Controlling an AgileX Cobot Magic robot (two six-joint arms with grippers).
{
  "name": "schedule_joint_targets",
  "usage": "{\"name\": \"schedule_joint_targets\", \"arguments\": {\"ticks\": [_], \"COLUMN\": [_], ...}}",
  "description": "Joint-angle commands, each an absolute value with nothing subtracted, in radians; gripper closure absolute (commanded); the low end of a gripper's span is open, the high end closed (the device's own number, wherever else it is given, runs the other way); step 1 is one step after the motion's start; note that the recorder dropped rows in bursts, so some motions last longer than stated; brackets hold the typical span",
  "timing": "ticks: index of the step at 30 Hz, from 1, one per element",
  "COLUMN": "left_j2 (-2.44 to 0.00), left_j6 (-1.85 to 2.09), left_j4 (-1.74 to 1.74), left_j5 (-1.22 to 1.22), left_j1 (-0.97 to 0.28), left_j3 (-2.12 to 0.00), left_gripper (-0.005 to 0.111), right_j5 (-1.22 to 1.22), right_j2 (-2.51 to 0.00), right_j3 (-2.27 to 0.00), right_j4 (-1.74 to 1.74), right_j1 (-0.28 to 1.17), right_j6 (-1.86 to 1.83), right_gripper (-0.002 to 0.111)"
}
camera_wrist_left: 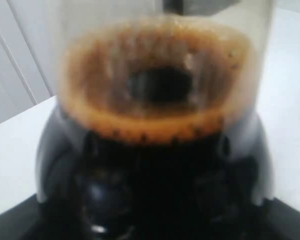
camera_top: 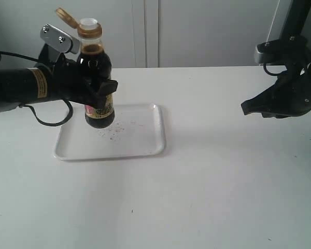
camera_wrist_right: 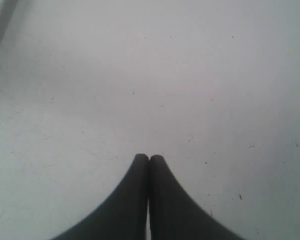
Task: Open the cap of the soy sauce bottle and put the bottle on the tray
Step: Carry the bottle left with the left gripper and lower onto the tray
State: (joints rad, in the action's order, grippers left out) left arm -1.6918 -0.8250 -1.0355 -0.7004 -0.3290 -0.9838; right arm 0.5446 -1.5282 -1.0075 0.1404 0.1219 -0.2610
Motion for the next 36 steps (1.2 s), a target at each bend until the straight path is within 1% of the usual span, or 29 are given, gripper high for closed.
{"name": "schedule_joint_targets", "arguments": {"ticks": [1,10,36], "left_j2": [-1.666,-1.754,-1.863], "left_j6": [-0.807,-0.741,-0.624], "left_j4": [-0.981,-0.928,-0.905], "left_j5": [-0.792,-0.906,-0.935], "left_j1": [-0.322,-0.322,-0.322], "left_j3": [-0.989,-0.989,-0.989], "left_gripper": [0.107,0.107,0.107], "right_j5": [0.535,0.535,0.538], "right_j2": [-1.528,-1.528,-1.528], "right_j3": [-1.012,-1.012,-1.012], "right_j4": [0.141,0.141,0.139], "right_j1": [0.119,0.119,0.119], "right_j6": [-0.269,-0.269,-0.269], "right_gripper": [0.108,0.108,0.108]}}
